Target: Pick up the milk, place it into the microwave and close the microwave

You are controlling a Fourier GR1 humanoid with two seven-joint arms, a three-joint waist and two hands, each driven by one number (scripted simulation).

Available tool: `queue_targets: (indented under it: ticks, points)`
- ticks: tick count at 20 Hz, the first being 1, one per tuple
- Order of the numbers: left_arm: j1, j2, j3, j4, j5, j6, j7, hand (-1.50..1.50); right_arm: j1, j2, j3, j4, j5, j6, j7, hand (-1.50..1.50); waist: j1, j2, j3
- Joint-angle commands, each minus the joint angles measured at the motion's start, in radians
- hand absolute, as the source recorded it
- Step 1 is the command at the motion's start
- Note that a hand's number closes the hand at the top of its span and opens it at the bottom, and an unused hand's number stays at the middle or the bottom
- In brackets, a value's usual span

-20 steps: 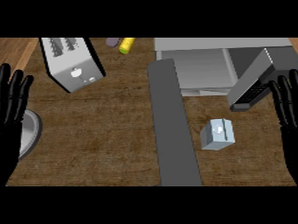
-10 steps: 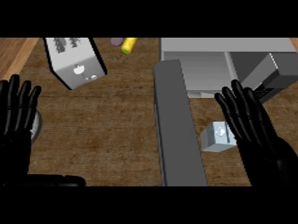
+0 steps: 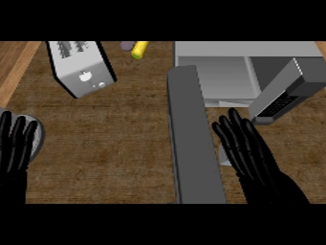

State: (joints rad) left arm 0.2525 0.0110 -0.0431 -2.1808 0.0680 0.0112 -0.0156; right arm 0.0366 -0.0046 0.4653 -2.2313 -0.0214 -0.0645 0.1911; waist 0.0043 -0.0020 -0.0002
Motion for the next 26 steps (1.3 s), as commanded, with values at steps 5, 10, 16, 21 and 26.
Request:
queue_targets:
  ticks: [5,10,16,21,26]
  points:
    - [0.080,0.022,0.047,-0.054,0.072,-0.052,-0.006,-1.50,0.075,-0.020,-0.033,0.044,0.079,-0.039,-0.081,-1.50,-0.002,0.001,0.000]
    - [0.199,0.017,0.058,-0.057,0.095,-0.115,-0.105,-1.50,0.062,-0.020,-0.110,0.117,0.046,-0.037,-0.113,-1.50,0.001,0.001,0.000]
    - [0.234,0.014,0.049,-0.066,0.100,-0.136,-0.125,-1.50,0.015,-0.035,-0.233,0.207,-0.024,-0.018,-0.124,-1.50,0.002,0.001,0.000]
    - [0.248,0.006,0.037,-0.089,0.075,-0.131,-0.108,-1.50,0.144,-0.059,-0.244,0.300,-0.026,0.020,-0.280,-1.50,-0.002,0.001,0.001]
    - [0.297,0.006,0.061,-0.100,0.105,-0.175,-0.149,-1.50,0.090,-0.087,-0.354,0.443,-0.068,0.061,-0.356,-1.50,0.002,0.001,0.001]
